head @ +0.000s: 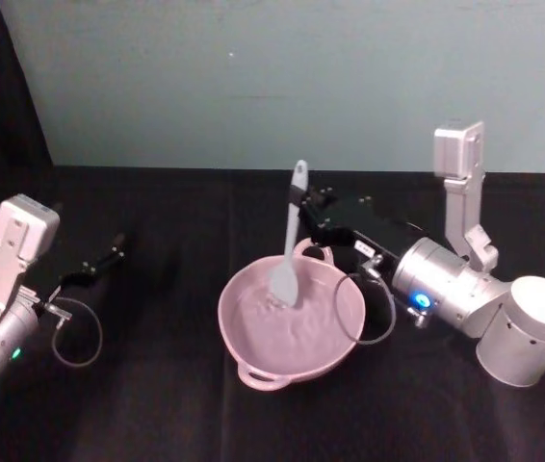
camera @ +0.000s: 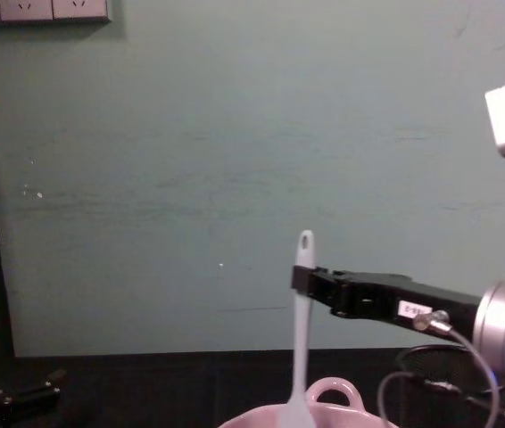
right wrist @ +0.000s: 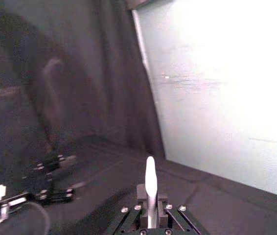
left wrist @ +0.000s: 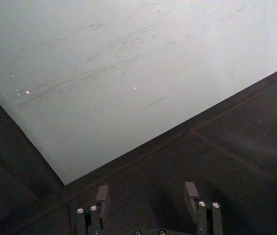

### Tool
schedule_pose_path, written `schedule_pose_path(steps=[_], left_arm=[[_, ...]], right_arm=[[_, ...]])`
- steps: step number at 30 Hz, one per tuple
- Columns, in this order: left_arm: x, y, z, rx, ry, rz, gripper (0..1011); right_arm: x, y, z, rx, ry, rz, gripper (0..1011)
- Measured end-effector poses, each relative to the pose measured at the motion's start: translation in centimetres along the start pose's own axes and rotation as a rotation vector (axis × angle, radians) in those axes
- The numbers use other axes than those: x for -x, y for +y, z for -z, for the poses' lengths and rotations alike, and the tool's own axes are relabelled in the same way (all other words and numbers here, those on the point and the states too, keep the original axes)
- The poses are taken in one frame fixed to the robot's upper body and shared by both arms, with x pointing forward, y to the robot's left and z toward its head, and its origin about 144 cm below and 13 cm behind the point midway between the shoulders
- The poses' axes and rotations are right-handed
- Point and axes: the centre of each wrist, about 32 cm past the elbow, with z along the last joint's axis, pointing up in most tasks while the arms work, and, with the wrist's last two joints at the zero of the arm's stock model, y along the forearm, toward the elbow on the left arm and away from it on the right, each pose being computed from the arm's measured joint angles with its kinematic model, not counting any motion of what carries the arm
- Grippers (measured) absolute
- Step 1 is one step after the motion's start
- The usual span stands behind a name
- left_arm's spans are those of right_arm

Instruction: Use the one hand to pick up the spoon and stir the clear water in the bowl.

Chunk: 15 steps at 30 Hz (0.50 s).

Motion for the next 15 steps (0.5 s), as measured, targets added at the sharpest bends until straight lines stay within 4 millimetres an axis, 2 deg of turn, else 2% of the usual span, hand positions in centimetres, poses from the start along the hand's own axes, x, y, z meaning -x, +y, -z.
schedule_pose_path(steps=[8, 15], left_arm=[[0.0, 0.0, 0.0, 0.0, 0.0, 0.0, 1005], [0.0, 0.0, 0.0, 0.0, 0.0, 0.0, 1005]], right_arm=[[-1.0, -1.8, -0.7, -0.008, -0.032, 0.068, 110], [-0.5, -2.9, -0.9, 0.003, -0.055, 0.065, 110]])
